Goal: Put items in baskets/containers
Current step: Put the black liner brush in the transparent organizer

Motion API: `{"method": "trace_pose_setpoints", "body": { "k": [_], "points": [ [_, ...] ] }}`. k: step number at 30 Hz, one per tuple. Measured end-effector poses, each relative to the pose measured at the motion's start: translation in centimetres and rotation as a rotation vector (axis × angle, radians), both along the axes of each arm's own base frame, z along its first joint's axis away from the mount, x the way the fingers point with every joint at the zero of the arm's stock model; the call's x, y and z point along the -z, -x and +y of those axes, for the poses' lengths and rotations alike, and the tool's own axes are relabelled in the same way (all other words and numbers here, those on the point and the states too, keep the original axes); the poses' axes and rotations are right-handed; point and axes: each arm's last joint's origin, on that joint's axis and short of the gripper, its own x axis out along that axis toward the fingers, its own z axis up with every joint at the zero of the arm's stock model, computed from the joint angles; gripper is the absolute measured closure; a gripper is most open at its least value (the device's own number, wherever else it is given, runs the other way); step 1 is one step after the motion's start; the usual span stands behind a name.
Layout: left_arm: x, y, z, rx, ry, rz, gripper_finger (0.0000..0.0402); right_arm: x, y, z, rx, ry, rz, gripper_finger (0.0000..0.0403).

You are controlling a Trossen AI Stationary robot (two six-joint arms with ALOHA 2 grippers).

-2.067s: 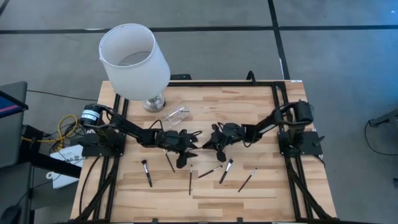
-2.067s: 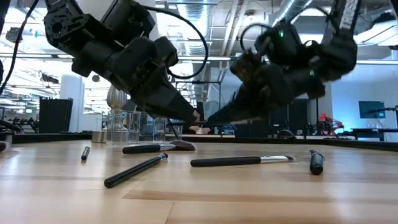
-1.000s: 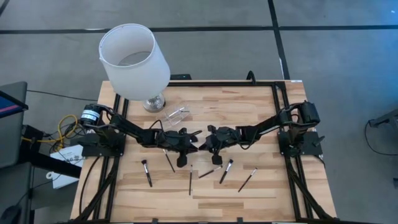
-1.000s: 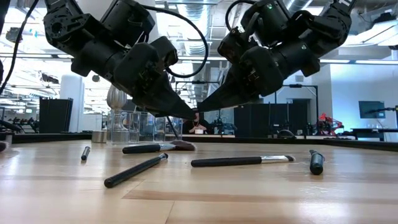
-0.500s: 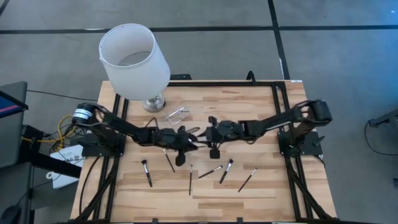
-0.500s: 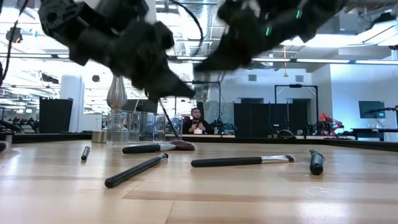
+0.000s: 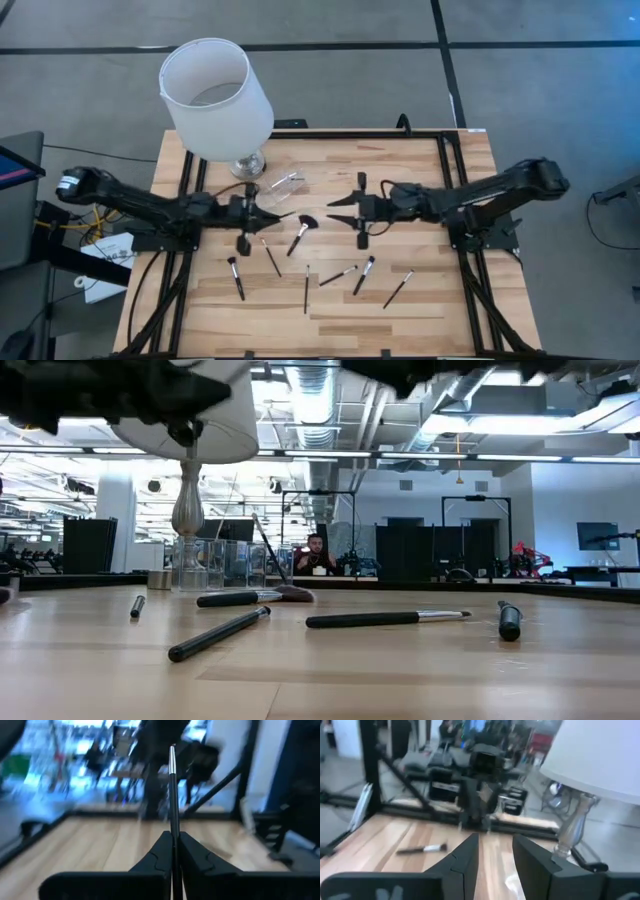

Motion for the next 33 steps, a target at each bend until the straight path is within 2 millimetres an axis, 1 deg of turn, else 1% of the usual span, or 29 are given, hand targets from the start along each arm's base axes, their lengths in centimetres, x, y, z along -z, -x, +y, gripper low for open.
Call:
{"method": "trace_pose_setpoints", "body": {
  "k": [1,3,4,6,8,11,12,15,18,20,26,29,33],
  "points": [
    [0.1,0.3,0.0,0.023,-0.012,-0.037,0.0388,1.0,-0.5,-0.2,0.006,-0.003,-0.017,0.029],
    [0.5,0.7,0.0,0.044,-0.028,-0.082,0.0388,2.6,-2.3,-0.4,-0.011,-0.011,-0.076,0.029],
    [0.6,0.7,0.0,0.042,-0.034,-0.085,0.0388,3.5,-3.1,-0.5,-0.031,-0.012,-0.095,0.029],
    [1.0,0.7,0.1,0.037,-0.036,-0.075,0.0388,4.6,-5.0,-0.7,-0.081,-0.018,-0.155,0.029],
    [1.1,0.5,0.0,0.038,-0.037,-0.068,0.0388,4.8,-6.8,-0.9,-0.102,-0.039,-0.223,0.029],
    [1.2,0.4,0.0,0.039,-0.038,-0.065,0.0388,4.9,-9.3,-1.1,-0.12,-0.054,-0.262,0.029],
    [1.2,0.4,0.0,0.039,-0.037,-0.065,0.0388,4.9,-9.9,-1.2,-0.143,-0.05,-0.259,0.029],
    [1.2,0.4,-0.1,0.058,-0.034,-0.069,0.0388,4.2,-11.6,-1.1,-0.234,-0.044,-0.264,0.029],
    [1.3,0.5,-0.1,0.06,-0.034,-0.066,0.0388,3.5,-12.3,-1.2,-0.249,-0.062,-0.243,0.029],
    [1.3,0.5,-0.2,0.058,-0.034,-0.063,0.0388,3.4,-12.5,-1.2,-0.249,-0.066,-0.222,0.0294],
    [1.4,0.5,-0.1,0.041,-0.029,-0.056,0.0387,3.8,-12.6,-1.2,-0.302,-0.069,-0.176,0.0312],
    [1.3,0.5,-0.2,0.049,-0.027,-0.064,0.0387,3.9,-12.6,-1.2,-0.31,-0.073,-0.171,0.0311],
    [1.3,0.5,-0.1,0.043,-0.027,-0.064,0.0387,3.7,-12.6,-1.1,-0.311,-0.068,-0.193,0.0298]
  ]
}}
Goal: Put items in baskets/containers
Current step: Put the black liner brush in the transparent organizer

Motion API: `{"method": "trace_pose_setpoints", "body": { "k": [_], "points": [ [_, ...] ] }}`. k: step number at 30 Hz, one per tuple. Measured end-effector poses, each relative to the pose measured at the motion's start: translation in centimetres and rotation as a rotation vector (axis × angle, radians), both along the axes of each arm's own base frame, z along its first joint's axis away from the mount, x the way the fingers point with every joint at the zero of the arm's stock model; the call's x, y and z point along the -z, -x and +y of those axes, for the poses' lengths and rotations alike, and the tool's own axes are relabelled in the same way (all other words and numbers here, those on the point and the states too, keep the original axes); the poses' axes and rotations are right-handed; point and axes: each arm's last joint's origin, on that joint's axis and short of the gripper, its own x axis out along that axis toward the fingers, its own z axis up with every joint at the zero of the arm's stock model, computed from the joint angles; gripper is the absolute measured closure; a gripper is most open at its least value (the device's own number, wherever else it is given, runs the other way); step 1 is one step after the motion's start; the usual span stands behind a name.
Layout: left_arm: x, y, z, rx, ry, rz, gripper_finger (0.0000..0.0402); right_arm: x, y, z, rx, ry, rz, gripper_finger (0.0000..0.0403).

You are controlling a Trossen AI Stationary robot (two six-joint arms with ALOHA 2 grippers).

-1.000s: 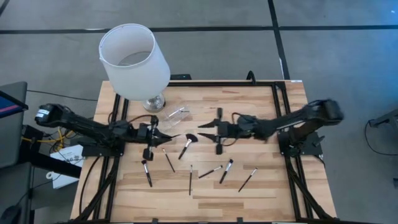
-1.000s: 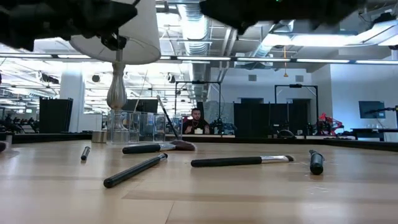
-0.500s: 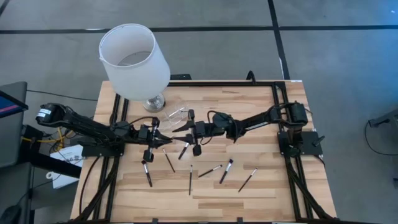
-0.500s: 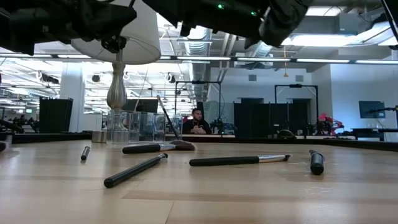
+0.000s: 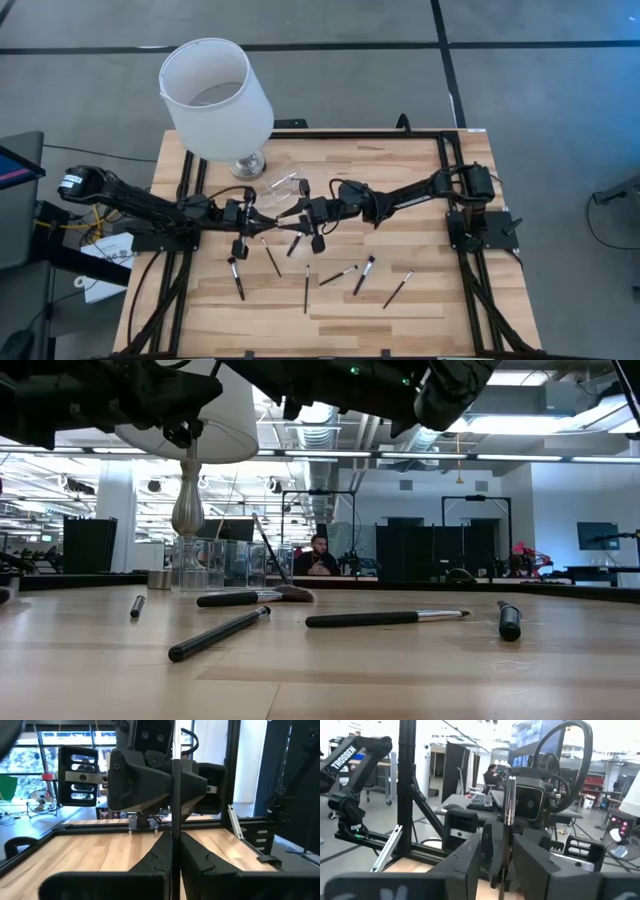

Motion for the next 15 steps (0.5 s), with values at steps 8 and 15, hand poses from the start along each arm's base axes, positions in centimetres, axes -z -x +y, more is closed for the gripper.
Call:
{"method": "trace_pose_setpoints", "body": {
  "k": [8,15],
  "points": [
    [0.0,0.0,-0.01,0.003,-0.001,0.0,0.0387,-0.36,0.06,0.03,-0.004,-0.025,-0.031,0.0292],
    [-0.01,-0.01,0.03,-0.012,0.0,0.0,0.0387,-0.84,0.07,0.0,-0.002,-0.035,-0.071,0.0296]
  ]
}}
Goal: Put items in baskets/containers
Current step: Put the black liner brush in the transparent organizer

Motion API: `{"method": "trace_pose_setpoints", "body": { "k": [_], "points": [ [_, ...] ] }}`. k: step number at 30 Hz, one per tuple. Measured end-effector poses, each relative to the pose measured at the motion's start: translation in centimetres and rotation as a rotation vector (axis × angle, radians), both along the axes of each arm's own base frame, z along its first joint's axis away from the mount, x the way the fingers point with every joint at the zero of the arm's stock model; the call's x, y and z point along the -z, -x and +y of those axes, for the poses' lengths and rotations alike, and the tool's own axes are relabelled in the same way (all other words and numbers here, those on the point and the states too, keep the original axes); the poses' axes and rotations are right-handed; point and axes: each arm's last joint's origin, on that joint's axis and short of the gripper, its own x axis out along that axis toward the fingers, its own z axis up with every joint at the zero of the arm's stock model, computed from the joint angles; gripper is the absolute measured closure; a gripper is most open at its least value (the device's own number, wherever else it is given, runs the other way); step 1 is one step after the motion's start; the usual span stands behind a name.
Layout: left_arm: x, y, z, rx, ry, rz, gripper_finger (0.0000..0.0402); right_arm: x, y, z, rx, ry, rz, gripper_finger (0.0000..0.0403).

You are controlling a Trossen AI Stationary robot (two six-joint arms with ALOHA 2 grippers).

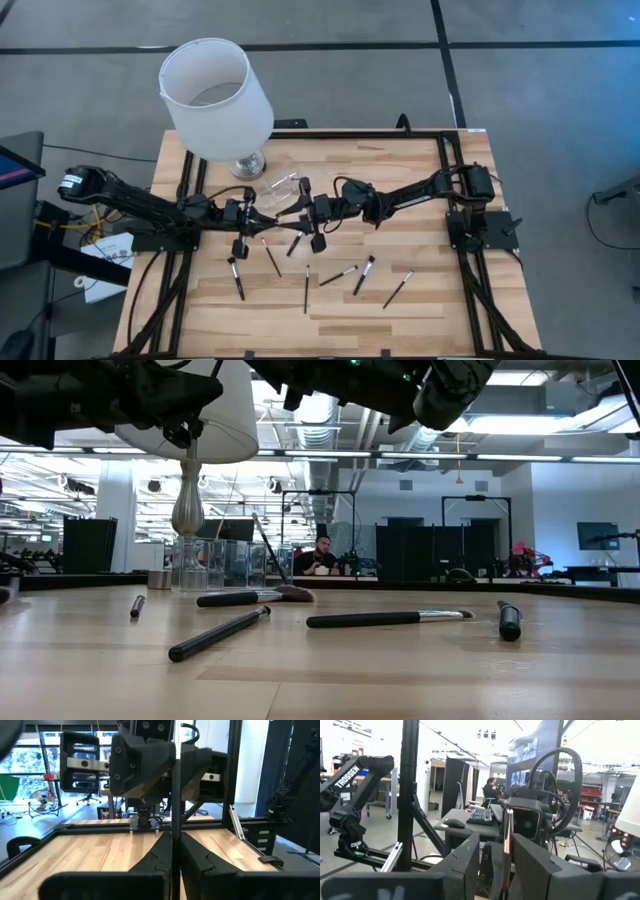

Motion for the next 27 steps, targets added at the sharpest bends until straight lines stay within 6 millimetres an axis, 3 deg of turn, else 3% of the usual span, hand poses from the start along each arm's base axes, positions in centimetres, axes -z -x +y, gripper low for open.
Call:
{"method": "trace_pose_setpoints", "body": {
  "k": [6,18,27],
  "points": [
    [-0.01,-0.01,0.09,-0.034,0.002,0.0,0.0387,-0.91,-0.39,-0.03,0.001,-0.025,-0.011,0.0308],
    [0.02,-0.01,0.08,-0.035,-0.006,0.002,0.0385,-0.63,-0.47,-0.09,0.006,-0.02,0.02,0.0391],
    [-0.02,-0.02,0.19,-0.066,-0.001,0.0,0.0344,-0.08,-0.6,-0.21,0.071,-0.037,0.08,0.0396]
  ]
}}
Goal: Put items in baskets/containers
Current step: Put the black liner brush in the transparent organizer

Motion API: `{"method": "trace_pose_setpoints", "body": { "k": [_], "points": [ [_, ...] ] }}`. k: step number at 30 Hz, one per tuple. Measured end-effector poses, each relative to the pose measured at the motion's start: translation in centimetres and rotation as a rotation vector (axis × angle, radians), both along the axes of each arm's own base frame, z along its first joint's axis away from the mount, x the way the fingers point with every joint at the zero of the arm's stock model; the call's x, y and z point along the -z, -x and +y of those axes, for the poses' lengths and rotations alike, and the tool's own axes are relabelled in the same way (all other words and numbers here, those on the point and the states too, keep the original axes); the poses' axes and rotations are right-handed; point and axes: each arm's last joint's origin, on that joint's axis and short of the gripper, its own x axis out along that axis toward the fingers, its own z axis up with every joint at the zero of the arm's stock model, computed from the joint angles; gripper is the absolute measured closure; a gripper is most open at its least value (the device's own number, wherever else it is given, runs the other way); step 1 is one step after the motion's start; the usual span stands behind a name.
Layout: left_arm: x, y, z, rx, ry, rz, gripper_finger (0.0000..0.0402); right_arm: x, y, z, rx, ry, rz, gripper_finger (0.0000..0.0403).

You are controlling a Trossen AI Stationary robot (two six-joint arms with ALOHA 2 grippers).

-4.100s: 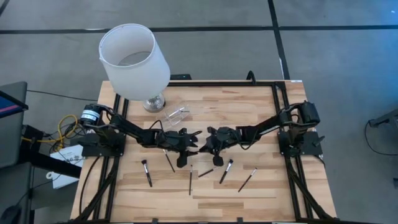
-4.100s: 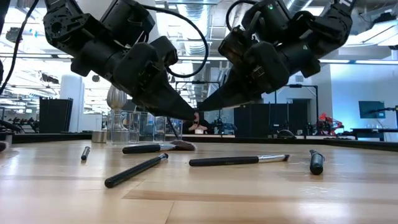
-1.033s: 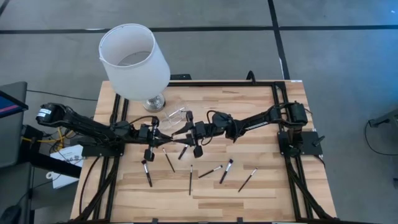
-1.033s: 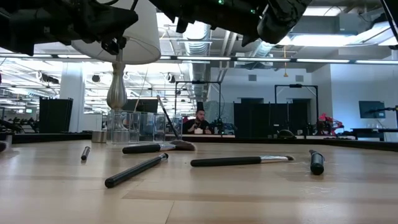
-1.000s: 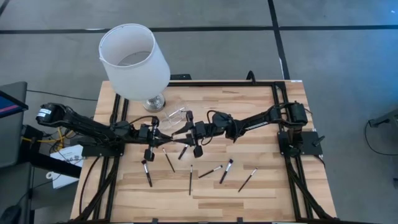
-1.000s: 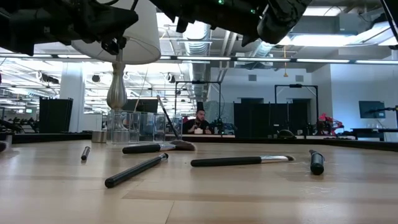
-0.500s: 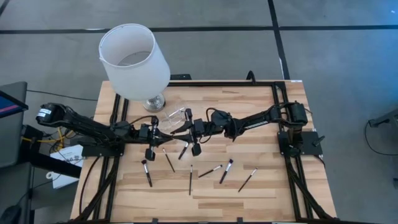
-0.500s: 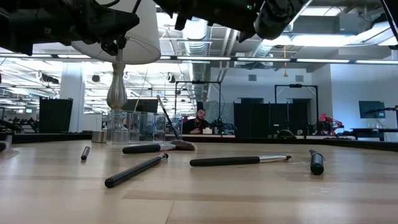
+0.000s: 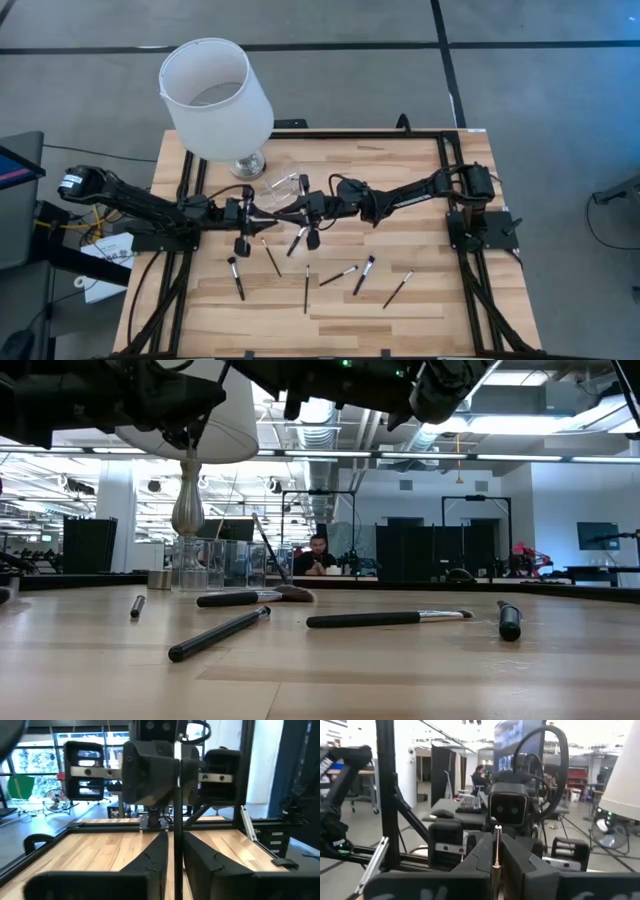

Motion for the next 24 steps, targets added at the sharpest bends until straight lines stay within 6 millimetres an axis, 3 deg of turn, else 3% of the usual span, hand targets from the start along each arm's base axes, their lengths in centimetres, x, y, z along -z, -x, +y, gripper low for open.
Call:
{"method": "trace_pose_setpoints", "body": {
  "k": [9,12,16,19,24],
  "points": [
    [0.4,0.0,0.4,-0.135,0.03,0.043,0.0294,-0.2,0.5,-0.2,0.061,-0.056,0.147,0.0397],
    [0.2,0.1,0.6,-0.197,0.041,0.025,0.0282,-0.4,1.3,-0.1,0.197,0.005,0.247,0.0397],
    [-0.2,0.4,0.7,-0.23,0.051,0.005,0.0277,-2.3,2.6,-0.2,0.445,0.131,0.271,0.0393],
    [-0.8,0.7,0.8,-0.229,0.061,-0.027,0.0281,-2.4,2.6,-1.0,0.53,0.174,0.274,0.0397],
    [-1.0,0.9,0.8,-0.21,0.063,-0.043,0.0291,-0.6,1.3,-3.9,0.503,0.089,0.229,0.0397]
  ]
}}
